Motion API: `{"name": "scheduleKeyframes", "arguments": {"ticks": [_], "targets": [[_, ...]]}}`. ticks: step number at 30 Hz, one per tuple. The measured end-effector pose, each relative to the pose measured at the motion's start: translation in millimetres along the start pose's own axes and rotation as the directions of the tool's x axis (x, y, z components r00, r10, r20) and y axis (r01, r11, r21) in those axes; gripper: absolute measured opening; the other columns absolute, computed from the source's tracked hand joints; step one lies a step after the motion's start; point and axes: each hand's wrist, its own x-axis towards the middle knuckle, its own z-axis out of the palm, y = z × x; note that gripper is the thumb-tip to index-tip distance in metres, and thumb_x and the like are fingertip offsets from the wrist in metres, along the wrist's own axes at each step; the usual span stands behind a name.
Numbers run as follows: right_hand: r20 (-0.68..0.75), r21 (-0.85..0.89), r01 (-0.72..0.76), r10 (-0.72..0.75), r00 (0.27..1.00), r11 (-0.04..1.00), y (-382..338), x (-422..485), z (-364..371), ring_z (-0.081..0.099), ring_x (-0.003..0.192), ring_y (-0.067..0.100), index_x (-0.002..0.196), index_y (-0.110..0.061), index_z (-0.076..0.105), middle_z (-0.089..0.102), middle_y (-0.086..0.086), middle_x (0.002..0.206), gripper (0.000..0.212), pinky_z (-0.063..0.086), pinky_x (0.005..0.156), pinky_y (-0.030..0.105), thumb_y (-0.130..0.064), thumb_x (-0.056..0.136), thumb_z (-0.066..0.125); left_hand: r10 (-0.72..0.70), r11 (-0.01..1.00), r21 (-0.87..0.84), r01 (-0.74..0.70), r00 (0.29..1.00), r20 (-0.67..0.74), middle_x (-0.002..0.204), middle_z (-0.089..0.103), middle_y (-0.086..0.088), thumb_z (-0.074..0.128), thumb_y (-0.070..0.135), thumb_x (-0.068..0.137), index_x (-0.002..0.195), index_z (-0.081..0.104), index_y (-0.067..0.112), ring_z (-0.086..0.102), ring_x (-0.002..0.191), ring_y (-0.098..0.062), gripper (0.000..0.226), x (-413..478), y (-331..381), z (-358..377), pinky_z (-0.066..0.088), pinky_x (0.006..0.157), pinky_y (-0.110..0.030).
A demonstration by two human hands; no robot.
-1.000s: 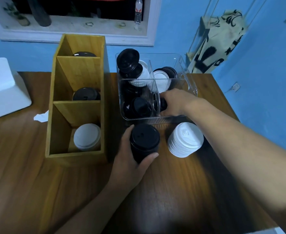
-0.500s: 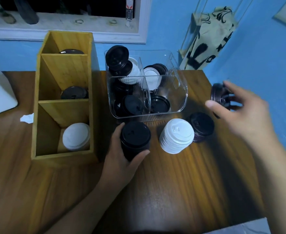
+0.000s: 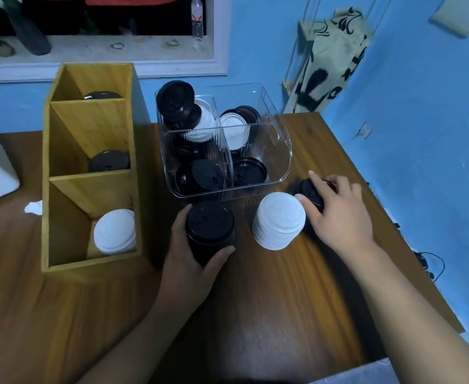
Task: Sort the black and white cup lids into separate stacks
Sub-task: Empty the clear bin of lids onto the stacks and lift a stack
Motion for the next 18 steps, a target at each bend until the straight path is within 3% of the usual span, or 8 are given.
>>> {"name": "scheduleKeyframes", "arguments": {"ticks": [5, 11, 15, 18], "targets": [[0.026, 0.105, 0.051, -0.054, 0.998, 0.993, 3.0, -10.1, 9.2, 0.028, 0.146, 0.027, 0.160, -0.032, 0.026, 0.029, 0.002, 0.163, 0.064, 0.050, 0.100, 0.051, -0.062, 0.104, 0.016, 0.014, 1.000, -0.022, -0.014, 1.000, -0.002, 0.140, 0.029, 0.049, 0.081, 0.047, 0.074, 0.151, 0.022, 0.044, 0.032, 0.137, 0.018, 0.098, 1.6, 1.7, 0.0, 0.028, 0.108, -0.003], [0.093, 0.028, 0.053, -0.056, 0.994, 0.998, 4.0, -9.5, 5.3, 0.037, 0.141, 0.027, 0.161, -0.036, 0.020, 0.027, 0.000, 0.163, 0.067, 0.053, 0.088, 0.045, -0.063, 0.101, 0.019, 0.032, 0.999, -0.039, -0.031, 0.999, 0.006, 0.137, 0.031, 0.053, 0.080, 0.045, 0.073, 0.151, 0.023, 0.040, 0.035, 0.135, 0.018, 0.097, 1.5, 5.2, -0.2, 0.030, 0.108, -0.003], [0.181, -0.001, 0.068, -0.067, 0.981, 0.998, 4.8, 2.5, -14.0, 0.031, 0.146, 0.025, 0.158, -0.038, 0.028, 0.035, -0.002, 0.161, 0.066, 0.043, 0.109, 0.050, -0.066, 0.100, 0.021, 0.023, 0.998, -0.055, -0.022, 1.000, 0.006, 0.135, 0.033, 0.054, 0.081, 0.045, 0.073, 0.150, 0.024, 0.041, 0.036, 0.133, 0.020, 0.096, 1.3, 5.6, -0.6, 0.031, 0.107, -0.003], [-0.043, 0.145, 0.101, -0.096, 0.994, 0.984, -14.2, 15.6, -35.2, 0.040, 0.140, 0.023, 0.148, -0.030, 0.048, 0.050, -0.003, 0.150, 0.056, 0.043, 0.107, 0.047, -0.059, 0.102, 0.032, 0.021, 0.998, -0.061, -0.021, 1.000, 0.006, 0.136, 0.033, 0.053, 0.081, 0.048, 0.073, 0.150, 0.023, 0.042, 0.036, 0.134, 0.019, 0.096, 1.4, 5.4, -0.8, 0.031, 0.107, -0.004]]}}
